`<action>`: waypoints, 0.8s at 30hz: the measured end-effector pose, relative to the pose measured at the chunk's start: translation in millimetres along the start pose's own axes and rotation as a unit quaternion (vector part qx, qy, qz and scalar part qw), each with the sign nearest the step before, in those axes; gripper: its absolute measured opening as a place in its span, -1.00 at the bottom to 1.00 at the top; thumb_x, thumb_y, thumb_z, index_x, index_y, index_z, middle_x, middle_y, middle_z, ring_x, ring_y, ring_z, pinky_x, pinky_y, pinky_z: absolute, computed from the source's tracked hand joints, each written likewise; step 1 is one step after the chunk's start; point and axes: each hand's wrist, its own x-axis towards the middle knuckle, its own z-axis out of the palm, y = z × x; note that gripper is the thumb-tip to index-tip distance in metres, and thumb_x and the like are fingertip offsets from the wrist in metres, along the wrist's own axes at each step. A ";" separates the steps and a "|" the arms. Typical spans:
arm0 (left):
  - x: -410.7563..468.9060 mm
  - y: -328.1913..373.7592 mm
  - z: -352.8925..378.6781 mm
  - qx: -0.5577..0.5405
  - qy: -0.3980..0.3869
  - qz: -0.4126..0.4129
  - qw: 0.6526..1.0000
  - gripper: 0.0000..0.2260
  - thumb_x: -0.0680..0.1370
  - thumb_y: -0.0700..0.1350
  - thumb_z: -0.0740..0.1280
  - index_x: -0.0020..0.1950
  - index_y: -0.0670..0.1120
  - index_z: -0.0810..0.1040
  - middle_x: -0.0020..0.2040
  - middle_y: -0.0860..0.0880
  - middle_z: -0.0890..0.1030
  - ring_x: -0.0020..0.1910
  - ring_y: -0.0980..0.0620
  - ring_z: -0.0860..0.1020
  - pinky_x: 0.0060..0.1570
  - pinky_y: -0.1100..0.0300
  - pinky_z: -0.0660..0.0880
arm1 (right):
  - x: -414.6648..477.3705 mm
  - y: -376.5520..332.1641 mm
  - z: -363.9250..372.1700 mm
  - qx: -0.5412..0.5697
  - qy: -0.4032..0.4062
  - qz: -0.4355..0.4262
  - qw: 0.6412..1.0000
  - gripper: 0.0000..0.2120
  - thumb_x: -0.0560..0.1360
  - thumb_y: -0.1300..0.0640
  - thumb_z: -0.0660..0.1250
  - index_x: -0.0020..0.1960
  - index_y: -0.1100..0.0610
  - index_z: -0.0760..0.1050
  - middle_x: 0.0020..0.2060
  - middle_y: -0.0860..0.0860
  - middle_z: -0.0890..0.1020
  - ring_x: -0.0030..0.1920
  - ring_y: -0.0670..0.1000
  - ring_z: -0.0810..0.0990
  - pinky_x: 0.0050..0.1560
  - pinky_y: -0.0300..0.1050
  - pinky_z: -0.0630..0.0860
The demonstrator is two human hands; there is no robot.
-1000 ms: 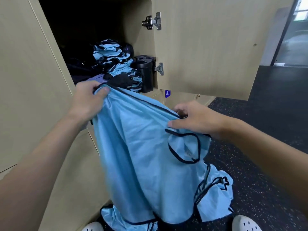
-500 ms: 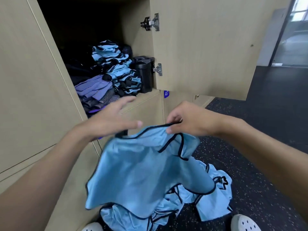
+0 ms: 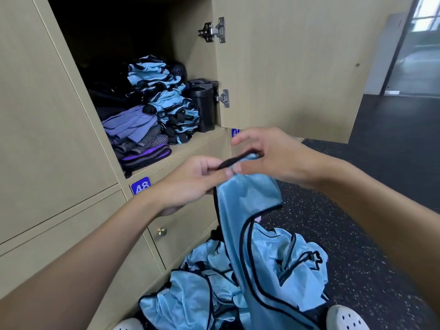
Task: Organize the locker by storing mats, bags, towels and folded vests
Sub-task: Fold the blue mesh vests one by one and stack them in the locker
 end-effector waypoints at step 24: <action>-8.2 30.9 -9.0 0.011 0.176 0.142 0.974 -0.93 0.53 -0.14 0.42 -0.02 -0.10 0.64 -0.25 0.05 0.66 -0.28 0.16 0.56 -0.19 0.33 0.49 | -3.8 -13.4 13.6 0.056 0.139 -0.053 0.987 -0.92 0.57 0.24 0.34 -0.06 0.18 0.61 -0.15 0.02 0.72 -0.24 -0.20 0.59 -0.08 -0.32 0.50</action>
